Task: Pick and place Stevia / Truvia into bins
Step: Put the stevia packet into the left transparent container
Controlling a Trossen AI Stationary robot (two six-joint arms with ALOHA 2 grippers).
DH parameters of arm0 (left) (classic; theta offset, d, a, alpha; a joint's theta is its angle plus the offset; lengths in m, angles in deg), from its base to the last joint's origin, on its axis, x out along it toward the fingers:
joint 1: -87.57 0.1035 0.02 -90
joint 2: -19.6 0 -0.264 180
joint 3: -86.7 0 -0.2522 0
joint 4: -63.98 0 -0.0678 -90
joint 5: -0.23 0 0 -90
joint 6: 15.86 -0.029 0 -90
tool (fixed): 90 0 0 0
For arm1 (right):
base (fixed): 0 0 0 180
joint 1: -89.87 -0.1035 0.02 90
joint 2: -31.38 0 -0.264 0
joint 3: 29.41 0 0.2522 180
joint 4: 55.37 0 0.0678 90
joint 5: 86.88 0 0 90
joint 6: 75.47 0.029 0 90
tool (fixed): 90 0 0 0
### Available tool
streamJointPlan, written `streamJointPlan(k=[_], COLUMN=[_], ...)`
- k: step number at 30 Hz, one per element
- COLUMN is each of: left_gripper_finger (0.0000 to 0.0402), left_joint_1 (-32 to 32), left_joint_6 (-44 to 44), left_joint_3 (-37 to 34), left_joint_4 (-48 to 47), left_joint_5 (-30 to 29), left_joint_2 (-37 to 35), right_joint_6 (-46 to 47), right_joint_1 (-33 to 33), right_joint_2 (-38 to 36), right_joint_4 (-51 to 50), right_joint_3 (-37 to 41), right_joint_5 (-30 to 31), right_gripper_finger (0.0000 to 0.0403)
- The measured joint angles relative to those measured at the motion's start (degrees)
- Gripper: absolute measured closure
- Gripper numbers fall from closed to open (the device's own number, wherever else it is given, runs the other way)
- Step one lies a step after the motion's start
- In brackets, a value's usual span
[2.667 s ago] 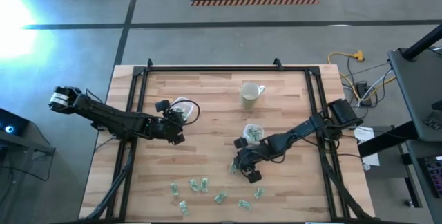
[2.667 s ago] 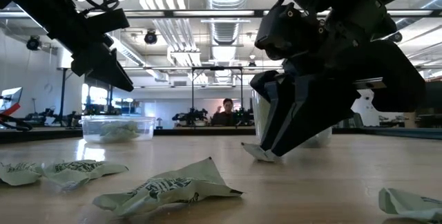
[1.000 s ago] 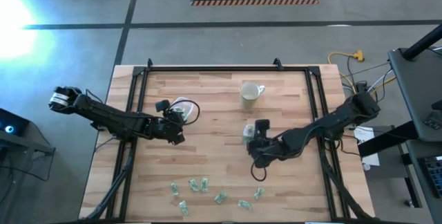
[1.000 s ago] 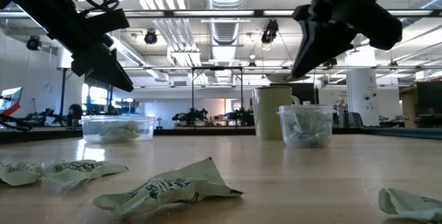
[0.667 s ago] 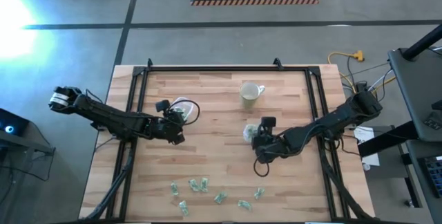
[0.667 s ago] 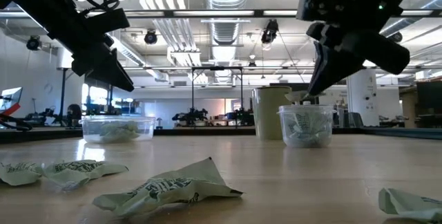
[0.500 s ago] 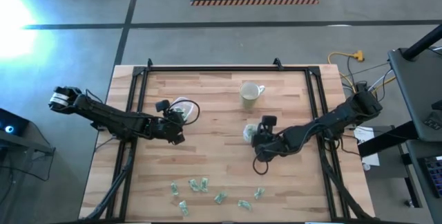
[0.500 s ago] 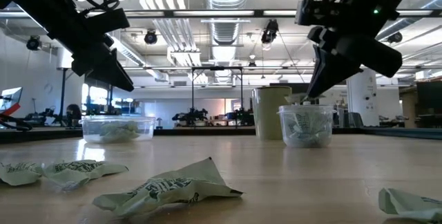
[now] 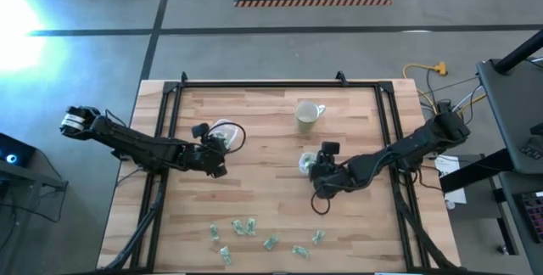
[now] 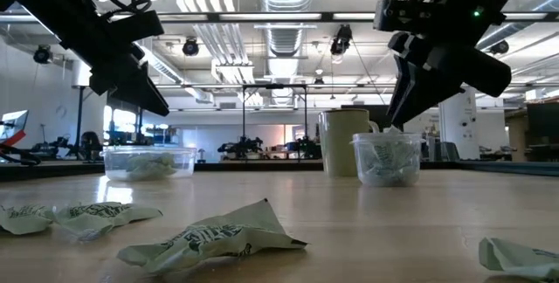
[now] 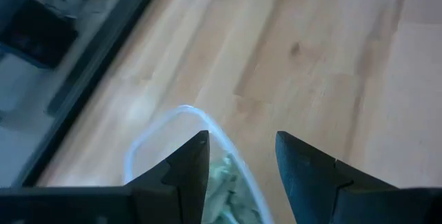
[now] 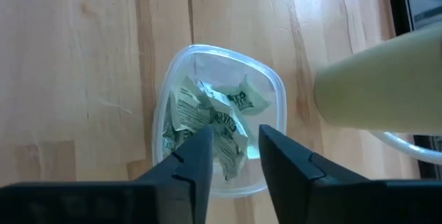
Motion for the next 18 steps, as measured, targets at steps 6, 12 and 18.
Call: streamJointPlan(k=[6,12,18], left_gripper_finger=[0.0251,0.0251,0.0251], left_joint_1=[0.0,-0.5,-3.7], left_joint_6=[-1.3,-4.4,-7.2], left_joint_3=[0.1,0.2,0.2], left_joint_4=[3.1,9.4,14.7], left_joint_5=[8.2,17.0,20.1], left_joint_2=[0.0,0.0,0.0], right_joint_6=[-1.3,-1.1,-1.0], right_joint_1=[-2.6,-7.3,-11.8], right_joint_2=[-2.5,-5.0,-5.6], right_joint_4=[0.2,0.9,1.0], right_joint_3=[-1.9,-2.4,-2.4], right_joint_5=[-0.3,-0.3,-0.5], right_gripper_finger=[0.0280,0.0286,0.0296])
